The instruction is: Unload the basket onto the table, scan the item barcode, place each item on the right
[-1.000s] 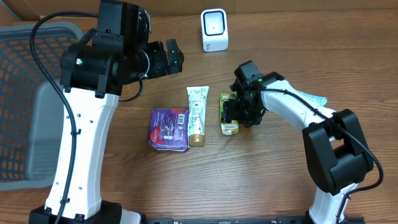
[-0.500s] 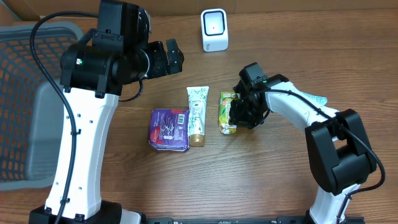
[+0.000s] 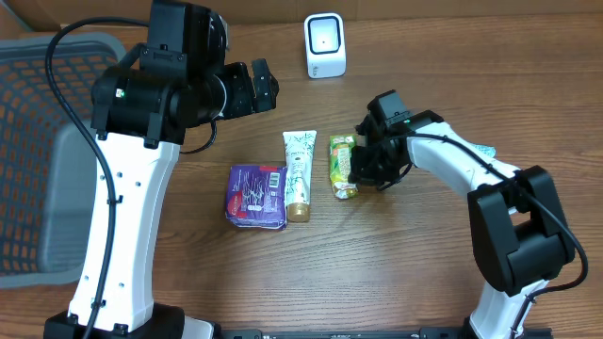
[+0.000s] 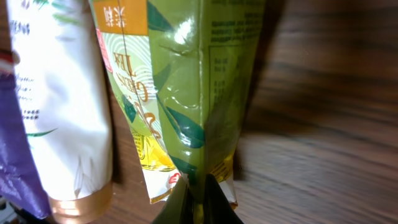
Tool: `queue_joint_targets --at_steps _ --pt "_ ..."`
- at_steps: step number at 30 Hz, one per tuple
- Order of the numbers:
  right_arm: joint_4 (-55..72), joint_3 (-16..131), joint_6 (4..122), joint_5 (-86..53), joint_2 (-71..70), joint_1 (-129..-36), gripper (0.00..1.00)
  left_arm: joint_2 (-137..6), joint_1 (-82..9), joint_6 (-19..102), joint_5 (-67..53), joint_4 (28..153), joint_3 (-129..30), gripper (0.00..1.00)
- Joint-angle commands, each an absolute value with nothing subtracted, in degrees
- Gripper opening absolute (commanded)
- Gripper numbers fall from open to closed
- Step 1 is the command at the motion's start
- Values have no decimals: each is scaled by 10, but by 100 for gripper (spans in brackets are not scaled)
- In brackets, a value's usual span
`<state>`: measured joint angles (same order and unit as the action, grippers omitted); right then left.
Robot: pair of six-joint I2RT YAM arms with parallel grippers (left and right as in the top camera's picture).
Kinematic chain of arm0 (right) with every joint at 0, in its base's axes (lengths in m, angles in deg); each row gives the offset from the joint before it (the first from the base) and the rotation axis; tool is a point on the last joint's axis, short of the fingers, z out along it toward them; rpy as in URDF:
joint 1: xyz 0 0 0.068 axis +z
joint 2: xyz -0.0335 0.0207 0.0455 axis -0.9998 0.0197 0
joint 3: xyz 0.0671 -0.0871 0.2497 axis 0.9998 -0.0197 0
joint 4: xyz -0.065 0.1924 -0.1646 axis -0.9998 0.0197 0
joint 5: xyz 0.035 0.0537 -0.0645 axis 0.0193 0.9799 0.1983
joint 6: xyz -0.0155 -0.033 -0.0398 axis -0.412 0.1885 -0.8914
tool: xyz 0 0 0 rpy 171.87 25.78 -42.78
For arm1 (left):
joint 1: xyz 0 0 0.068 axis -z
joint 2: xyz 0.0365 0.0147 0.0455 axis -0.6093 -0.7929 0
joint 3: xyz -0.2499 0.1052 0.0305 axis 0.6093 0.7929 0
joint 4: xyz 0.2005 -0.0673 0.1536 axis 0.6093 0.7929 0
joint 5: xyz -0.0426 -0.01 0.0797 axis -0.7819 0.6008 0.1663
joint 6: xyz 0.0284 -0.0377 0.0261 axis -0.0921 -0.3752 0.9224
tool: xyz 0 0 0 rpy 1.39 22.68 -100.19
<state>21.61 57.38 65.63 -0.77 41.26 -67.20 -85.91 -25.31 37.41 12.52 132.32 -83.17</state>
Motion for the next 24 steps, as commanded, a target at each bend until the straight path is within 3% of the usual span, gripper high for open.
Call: queue_joint_targets --at_steps 1,2,4,8,16,24 --pt "221 575 636 -70 404 -701 15 -856 -255 385 123 1323 -830 99" --pt "222 575 623 -69 404 -707 39 -856 -255 385 123 1323 -830 99" --pt "225 575 622 -69 404 -719 59 -856 -255 385 123 1323 -830 100" --pt "229 575 623 -68 404 -724 60 -856 -255 410 132 1331 -830 100" --pt "228 574 579 -65 404 -698 63 -855 -309 444 268 1412 -830 100" --pt "191 559 566 -65 405 -679 69 -854 -363 521 283 1433 -830 99"
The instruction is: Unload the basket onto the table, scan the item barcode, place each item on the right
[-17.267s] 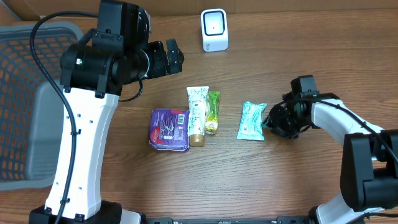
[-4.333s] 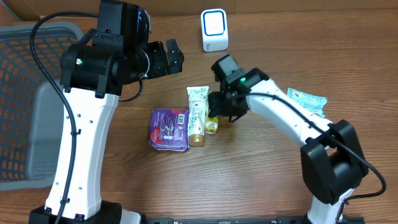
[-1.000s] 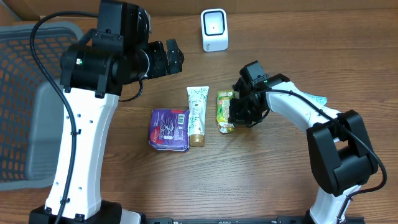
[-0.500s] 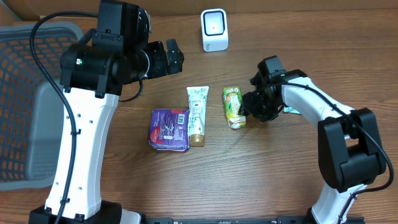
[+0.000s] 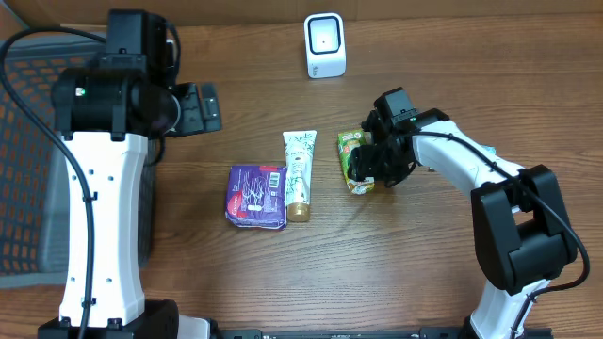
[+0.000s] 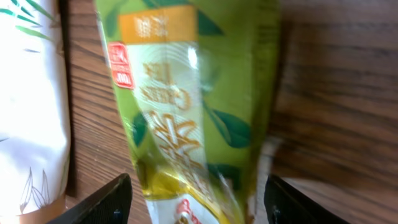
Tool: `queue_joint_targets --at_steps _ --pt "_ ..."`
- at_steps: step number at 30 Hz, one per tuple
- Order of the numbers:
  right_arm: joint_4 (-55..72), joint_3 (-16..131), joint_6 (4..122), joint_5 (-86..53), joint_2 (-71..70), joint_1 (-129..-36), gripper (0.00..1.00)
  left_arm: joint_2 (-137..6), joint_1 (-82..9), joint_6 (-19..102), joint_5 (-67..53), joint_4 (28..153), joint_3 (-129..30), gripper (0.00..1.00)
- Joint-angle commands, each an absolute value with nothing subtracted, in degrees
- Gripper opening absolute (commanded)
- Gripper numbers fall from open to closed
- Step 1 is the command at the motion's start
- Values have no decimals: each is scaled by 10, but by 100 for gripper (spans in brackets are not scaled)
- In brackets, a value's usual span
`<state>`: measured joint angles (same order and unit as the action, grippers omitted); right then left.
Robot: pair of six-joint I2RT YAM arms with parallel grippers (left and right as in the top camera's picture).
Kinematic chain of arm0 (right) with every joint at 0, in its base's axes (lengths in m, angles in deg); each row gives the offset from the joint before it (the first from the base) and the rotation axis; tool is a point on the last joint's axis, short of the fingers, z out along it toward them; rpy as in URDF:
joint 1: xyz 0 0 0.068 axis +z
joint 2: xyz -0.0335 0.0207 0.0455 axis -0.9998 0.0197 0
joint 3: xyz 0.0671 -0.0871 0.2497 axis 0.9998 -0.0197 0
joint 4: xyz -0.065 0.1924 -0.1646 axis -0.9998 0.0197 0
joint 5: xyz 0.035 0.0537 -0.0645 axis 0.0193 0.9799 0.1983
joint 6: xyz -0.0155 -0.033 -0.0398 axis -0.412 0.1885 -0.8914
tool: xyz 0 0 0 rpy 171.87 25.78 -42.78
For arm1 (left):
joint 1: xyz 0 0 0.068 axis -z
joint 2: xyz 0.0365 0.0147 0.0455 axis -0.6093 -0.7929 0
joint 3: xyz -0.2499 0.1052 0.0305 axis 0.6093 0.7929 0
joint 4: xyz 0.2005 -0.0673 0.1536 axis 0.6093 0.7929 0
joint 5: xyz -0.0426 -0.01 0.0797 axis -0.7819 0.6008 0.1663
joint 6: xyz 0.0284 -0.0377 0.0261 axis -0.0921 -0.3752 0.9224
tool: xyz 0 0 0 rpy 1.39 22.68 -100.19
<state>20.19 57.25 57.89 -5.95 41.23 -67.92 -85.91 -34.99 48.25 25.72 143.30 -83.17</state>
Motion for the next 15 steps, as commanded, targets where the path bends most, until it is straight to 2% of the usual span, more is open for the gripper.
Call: queue_joint_targets --at_steps 1,5,8,10,13,15 --pt "188 557 566 -65 408 -679 69 -852 -368 520 288 1433 -830 100" --pt "180 554 566 -65 422 -679 67 -843 -398 520 290 1434 -843 100" --pt "175 554 562 -65 432 -679 62 -833 -422 510 270 1432 -852 100" --pt "172 554 562 -65 435 -680 55 -827 -429 504 263 1429 -852 99" --pt "171 554 562 -65 436 -680 34 -828 -429 505 263 1429 -852 100" --pt "173 554 562 -70 436 -680 26 -831 -429 505 263 1430 -852 100"
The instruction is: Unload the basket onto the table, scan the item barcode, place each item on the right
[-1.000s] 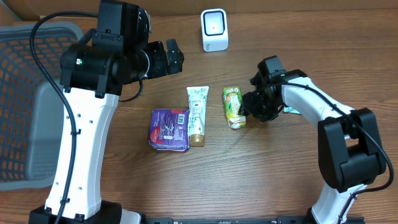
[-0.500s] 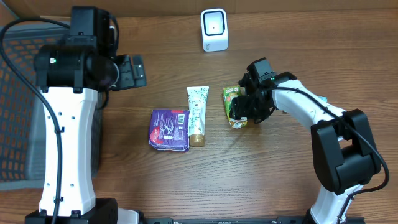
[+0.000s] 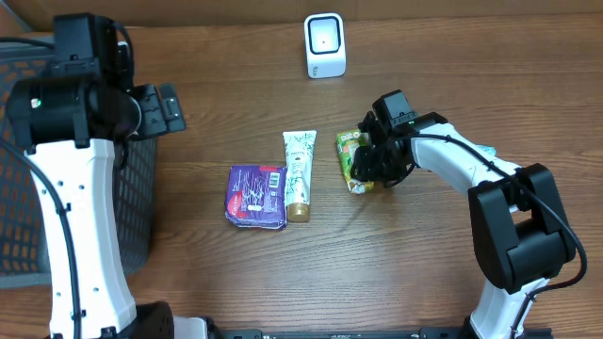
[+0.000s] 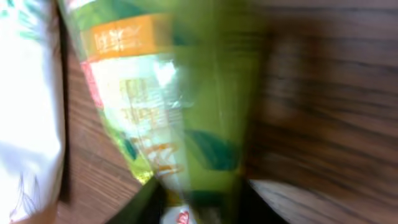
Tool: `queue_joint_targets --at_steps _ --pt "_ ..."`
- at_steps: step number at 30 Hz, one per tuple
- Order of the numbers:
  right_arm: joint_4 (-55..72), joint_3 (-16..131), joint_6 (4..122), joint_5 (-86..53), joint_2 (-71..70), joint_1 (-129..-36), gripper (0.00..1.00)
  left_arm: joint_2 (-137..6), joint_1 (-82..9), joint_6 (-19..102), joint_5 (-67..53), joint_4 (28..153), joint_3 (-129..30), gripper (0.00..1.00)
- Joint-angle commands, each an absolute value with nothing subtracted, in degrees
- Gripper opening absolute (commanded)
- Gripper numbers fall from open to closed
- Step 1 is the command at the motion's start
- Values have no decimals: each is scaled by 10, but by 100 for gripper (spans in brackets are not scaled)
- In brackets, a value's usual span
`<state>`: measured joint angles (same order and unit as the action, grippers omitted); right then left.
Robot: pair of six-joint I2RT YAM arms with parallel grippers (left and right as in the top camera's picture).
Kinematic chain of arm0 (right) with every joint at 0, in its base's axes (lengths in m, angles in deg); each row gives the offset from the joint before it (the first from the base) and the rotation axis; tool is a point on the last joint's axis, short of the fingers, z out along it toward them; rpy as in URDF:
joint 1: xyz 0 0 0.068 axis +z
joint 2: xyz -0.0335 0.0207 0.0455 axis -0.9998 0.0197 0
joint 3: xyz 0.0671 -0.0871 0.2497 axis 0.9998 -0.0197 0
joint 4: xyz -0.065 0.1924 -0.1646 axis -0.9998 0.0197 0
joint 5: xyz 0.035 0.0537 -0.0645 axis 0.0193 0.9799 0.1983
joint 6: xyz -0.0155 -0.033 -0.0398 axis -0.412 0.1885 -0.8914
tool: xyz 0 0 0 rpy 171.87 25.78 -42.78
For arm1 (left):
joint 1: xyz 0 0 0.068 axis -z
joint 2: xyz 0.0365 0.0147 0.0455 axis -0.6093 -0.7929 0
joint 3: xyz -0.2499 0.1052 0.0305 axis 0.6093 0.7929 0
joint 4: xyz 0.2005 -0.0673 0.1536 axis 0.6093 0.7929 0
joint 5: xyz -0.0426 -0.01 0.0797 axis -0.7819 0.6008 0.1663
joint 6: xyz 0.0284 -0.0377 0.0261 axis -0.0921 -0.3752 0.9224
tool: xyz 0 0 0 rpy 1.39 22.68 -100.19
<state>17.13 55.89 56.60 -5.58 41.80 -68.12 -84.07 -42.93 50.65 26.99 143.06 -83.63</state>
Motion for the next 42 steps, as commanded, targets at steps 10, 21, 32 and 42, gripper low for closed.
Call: queue_joint_targets --at_steps 10,21,32,42 --pt "193 557 566 -52 433 -682 4 -837 -429 505 262 1430 -852 100" --pt "273 604 469 204 322 -761 4 -837 -429 505 262 1430 -852 99" --pt "369 684 427 466 245 -820 4 -837 -429 505 262 1430 -852 100" --pt "376 795 504 529 244 -822 4 -837 -428 505 262 1430 -852 100"
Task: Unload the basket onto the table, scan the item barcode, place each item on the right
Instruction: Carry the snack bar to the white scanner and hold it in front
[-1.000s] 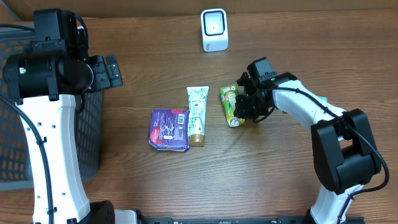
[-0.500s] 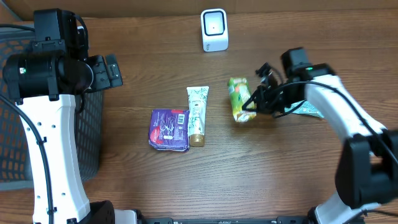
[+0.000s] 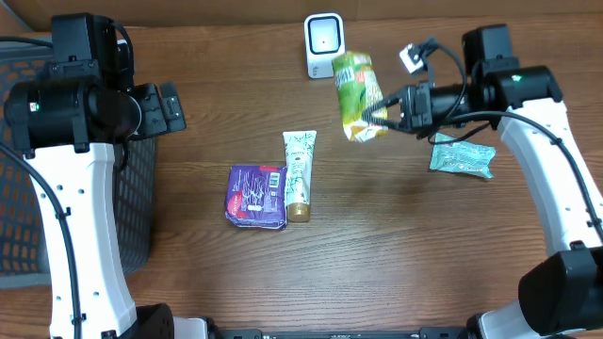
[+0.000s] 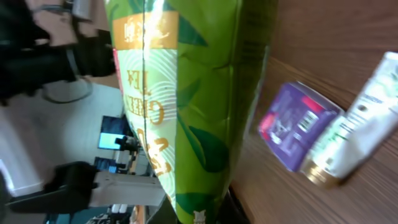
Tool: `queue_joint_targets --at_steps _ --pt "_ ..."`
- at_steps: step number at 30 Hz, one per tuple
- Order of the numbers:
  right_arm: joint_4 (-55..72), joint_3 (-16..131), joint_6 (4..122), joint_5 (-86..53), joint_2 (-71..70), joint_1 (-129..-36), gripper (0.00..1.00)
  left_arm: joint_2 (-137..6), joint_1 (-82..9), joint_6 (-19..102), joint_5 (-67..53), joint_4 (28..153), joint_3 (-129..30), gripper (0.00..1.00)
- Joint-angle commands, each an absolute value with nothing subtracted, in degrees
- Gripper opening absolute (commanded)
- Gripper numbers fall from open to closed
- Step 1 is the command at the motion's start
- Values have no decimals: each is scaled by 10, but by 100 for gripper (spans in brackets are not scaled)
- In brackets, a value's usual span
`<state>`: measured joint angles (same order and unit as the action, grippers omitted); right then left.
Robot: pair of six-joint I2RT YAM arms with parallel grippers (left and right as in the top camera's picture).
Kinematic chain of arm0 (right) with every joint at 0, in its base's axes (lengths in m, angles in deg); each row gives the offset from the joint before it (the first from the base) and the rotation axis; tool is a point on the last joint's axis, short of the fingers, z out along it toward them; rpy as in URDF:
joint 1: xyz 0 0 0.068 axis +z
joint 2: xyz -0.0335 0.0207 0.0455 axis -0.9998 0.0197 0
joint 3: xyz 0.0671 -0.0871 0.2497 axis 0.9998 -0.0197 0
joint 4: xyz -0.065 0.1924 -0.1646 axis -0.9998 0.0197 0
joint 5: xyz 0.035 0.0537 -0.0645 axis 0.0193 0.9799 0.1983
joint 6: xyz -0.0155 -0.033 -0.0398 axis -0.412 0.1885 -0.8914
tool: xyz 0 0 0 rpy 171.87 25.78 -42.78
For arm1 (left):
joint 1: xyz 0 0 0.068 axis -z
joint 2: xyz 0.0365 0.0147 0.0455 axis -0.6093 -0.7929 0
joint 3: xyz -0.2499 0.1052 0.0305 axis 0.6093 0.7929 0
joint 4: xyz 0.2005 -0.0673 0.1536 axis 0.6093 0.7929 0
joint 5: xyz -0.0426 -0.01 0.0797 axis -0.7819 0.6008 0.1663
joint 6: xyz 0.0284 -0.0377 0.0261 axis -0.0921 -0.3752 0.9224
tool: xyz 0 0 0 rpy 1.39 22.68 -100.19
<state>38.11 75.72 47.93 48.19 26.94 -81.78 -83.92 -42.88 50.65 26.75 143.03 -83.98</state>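
My right gripper (image 3: 384, 115) is shut on the bottom edge of a green tea packet (image 3: 356, 83), held in the air just right of the white barcode scanner (image 3: 325, 45) at the back of the table. In the right wrist view the packet (image 4: 186, 106) fills the middle, its foot pinched at the bottom edge. My left gripper (image 3: 174, 106) hangs at the left over the table's edge, and its jaws cannot be read.
A purple pack (image 3: 256, 196) and a white tube (image 3: 299, 174) lie side by side mid-table. A teal sachet (image 3: 462, 156) lies at the right under my right arm. A grey basket (image 3: 57, 169) stands at the far left.
My right gripper, then low on the table with the green packet, now holds it raised in the air up beside the scanner. The left arm has not moved.
My right gripper was shut on the green packet lying next to the white tube. It then stood open around the packet, shifted slightly right, and closed in again. The left arm had drawn back to the left. Now the packet hangs lifted beside the scanner.
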Motion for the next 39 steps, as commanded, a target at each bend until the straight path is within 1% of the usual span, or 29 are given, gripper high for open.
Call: queue_joint_targets --at_steps 1,5,8,13,15,18,20,24,26,29,33,39 --pt "379 806 511 514 243 -822 4 -837 -428 505 262 1430 -852 100" --pt "391 857 532 451 243 -821 4 -837 -428 505 262 1430 -852 100" --pt "396 911 563 330 243 -812 4 -837 -428 505 262 1430 -852 100" --pt "414 1012 585 13 243 -739 4 -837 -428 505 262 1430 -852 99" --pt "406 1024 589 -150 243 -692 4 -837 -428 505 262 1430 -852 100" --pt "387 1024 579 -357 259 -632 4 -837 -428 505 262 1430 -852 100" --pt "369 1023 554 -455 283 -603 4 -837 -428 505 262 1430 -852 99" --pt "302 1023 487 -603 354 -571 4 -837 -428 505 262 1430 -852 100" --pt "251 1023 446 -657 393 -569 4 -837 -428 505 262 1430 -852 100" --pt "162 1023 353 -710 451 -571 4 -837 -428 505 262 1430 -852 99" --pt "71 1023 180 -712 521 -574 4 -837 -428 505 262 1430 -852 99" --pt "-10 1023 70 -698 578 -574 4 -837 -428 505 262 1430 -852 99"
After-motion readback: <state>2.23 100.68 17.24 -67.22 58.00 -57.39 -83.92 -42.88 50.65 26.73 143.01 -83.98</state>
